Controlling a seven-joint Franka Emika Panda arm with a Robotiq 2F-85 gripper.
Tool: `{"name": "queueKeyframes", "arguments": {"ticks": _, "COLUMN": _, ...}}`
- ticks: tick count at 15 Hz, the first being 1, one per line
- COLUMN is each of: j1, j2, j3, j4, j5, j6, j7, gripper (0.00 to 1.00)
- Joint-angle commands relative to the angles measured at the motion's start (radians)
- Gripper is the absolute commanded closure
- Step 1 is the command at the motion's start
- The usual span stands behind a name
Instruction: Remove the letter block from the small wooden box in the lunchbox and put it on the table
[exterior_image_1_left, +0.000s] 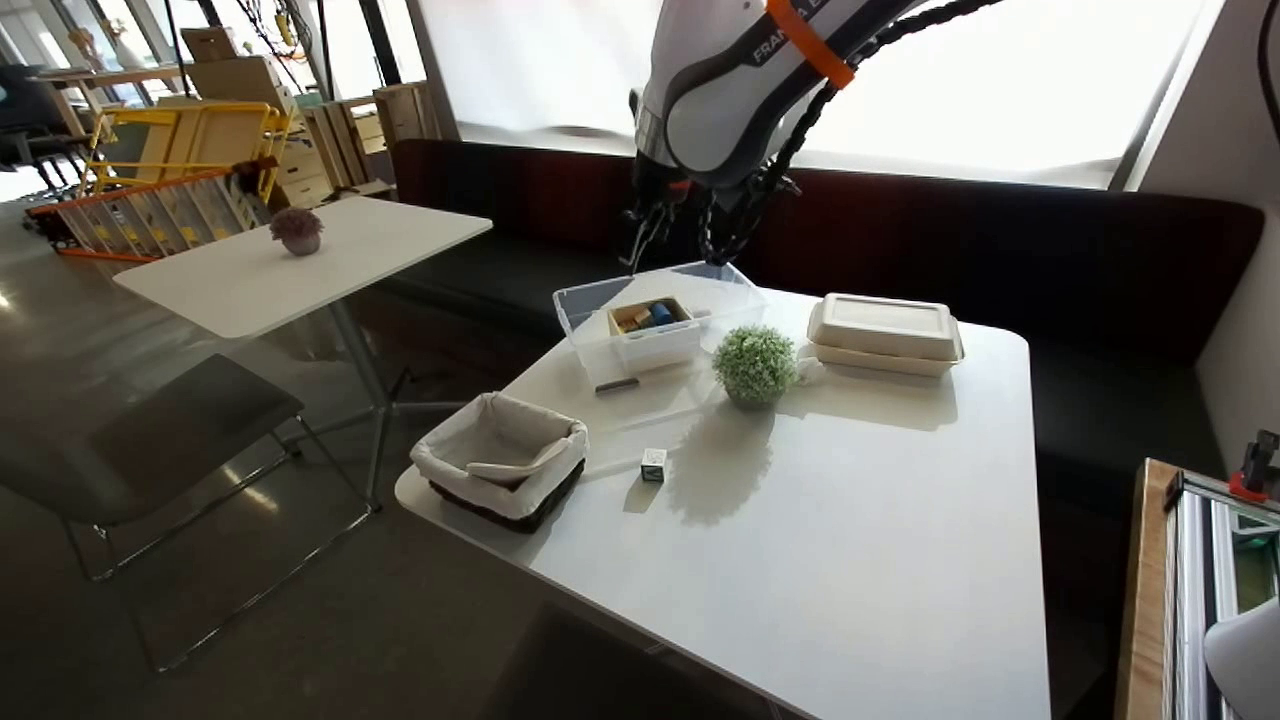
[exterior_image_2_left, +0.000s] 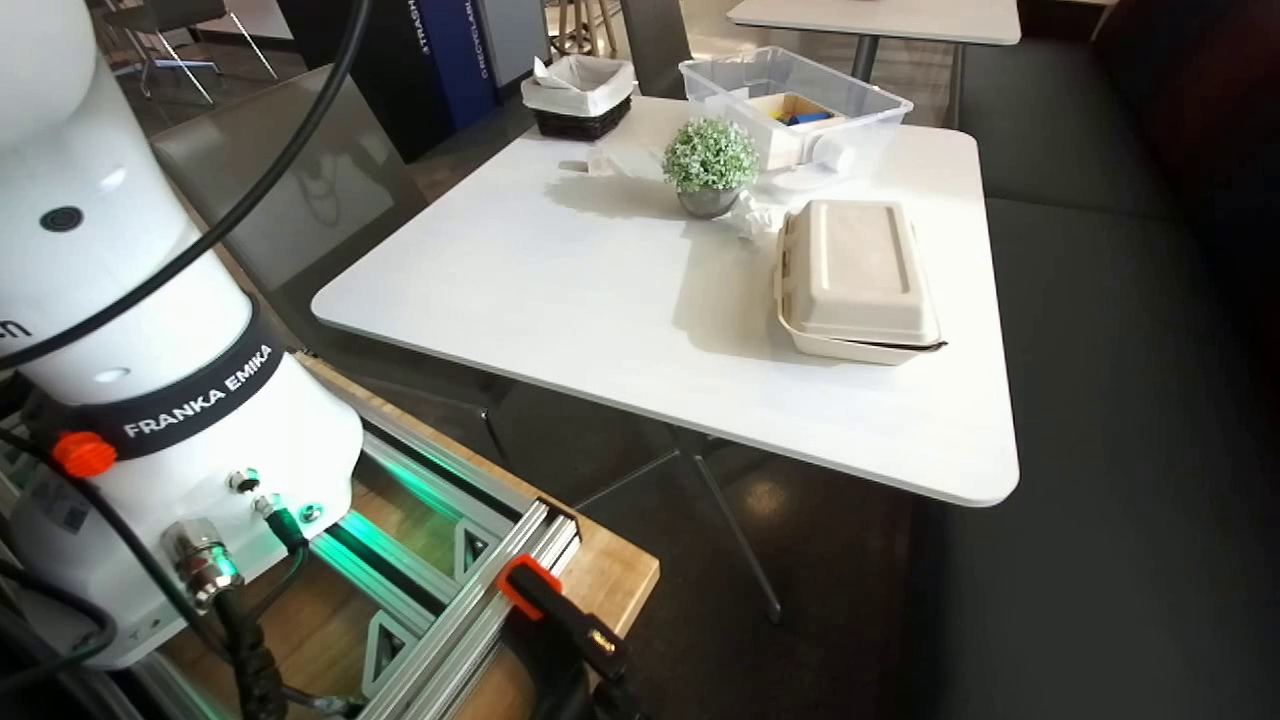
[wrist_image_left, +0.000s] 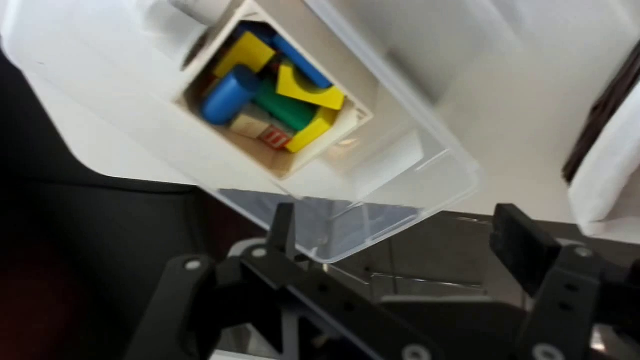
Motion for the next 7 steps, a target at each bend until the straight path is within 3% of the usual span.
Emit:
{"name": "queueKeyframes", "arguments": {"ticks": 1, "j1": 0.067, "j2": -0.019, "j3": -0.112, "j4": 0.032, "j5": -0.131, "j6": -0.102, "j7": 0.238, "gripper": 0.00}}
{"name": "queueKeyframes", "arguments": {"ticks": 2, "j1": 0.014, "j2": -0.008, "j3": -0.052, "j4": 0.022, "j5": -0.068, "j6": -0.036, "j7": 0.117, "gripper": 0.00}}
{"name": "queueKeyframes", "arguments": {"ticks": 7, "j1": 0.036, "j2": -0.014, "j3": -0.086, "j4": 0.033, "j5": -0.109, "j6": -0.070, "j7": 0.202, "gripper": 0.00}}
